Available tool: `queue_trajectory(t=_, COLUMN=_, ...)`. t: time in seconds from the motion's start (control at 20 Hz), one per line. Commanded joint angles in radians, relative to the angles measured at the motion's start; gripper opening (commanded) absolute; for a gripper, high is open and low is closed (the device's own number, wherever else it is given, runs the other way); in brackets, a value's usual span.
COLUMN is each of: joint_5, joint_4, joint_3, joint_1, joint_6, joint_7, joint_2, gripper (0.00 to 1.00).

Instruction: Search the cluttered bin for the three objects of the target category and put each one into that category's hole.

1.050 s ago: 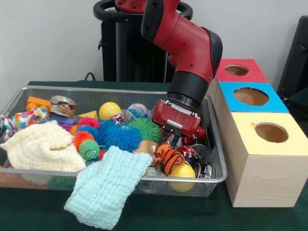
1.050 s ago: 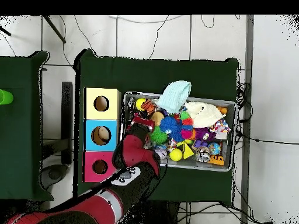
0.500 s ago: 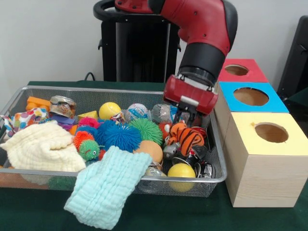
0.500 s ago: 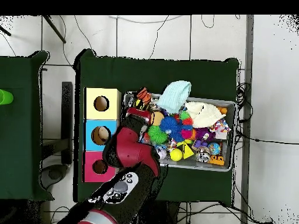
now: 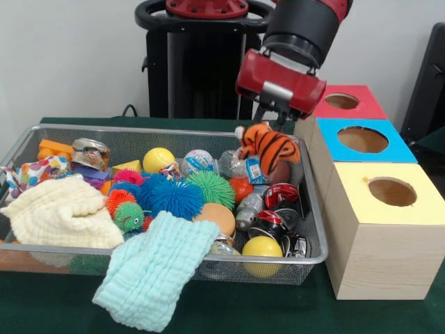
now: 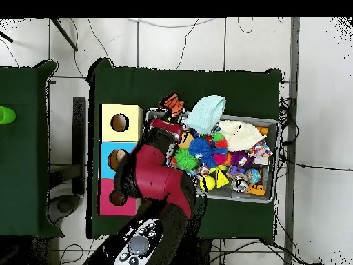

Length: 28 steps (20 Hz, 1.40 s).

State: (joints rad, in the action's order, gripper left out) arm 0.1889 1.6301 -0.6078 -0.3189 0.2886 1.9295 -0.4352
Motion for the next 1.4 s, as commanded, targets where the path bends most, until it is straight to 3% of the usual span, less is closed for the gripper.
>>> queue_trajectory(t=0.05, joint_5=-0.041, joint_4=-0.012, joint_3=0.000, joint_1=-0.050, joint_6=-0.099, joint_7=0.051, joint_2=-0.059, gripper=0.00)
queue_trajectory(t=0.7, joint_5=-0.159, joint_4=0.182, joint_3=-0.066, joint_1=-0.203, joint_6=-0.101, joint_7=0.073, joint_2=-0.202, gripper=0.00)
queue_trajectory(t=1.0, joint_5=-0.174, joint_4=0.266, joint_3=0.011, joint_1=-0.152, joint_6=0.014, joint_7=0.190, joint_2=-0.255, gripper=0.00)
queue_trajectory(t=1.4, joint_5=-0.233, joint_4=0.354, joint_3=0.030, joint_1=-0.147, joint_6=0.061, joint_7=0.196, joint_2=-0.289, gripper=0.00)
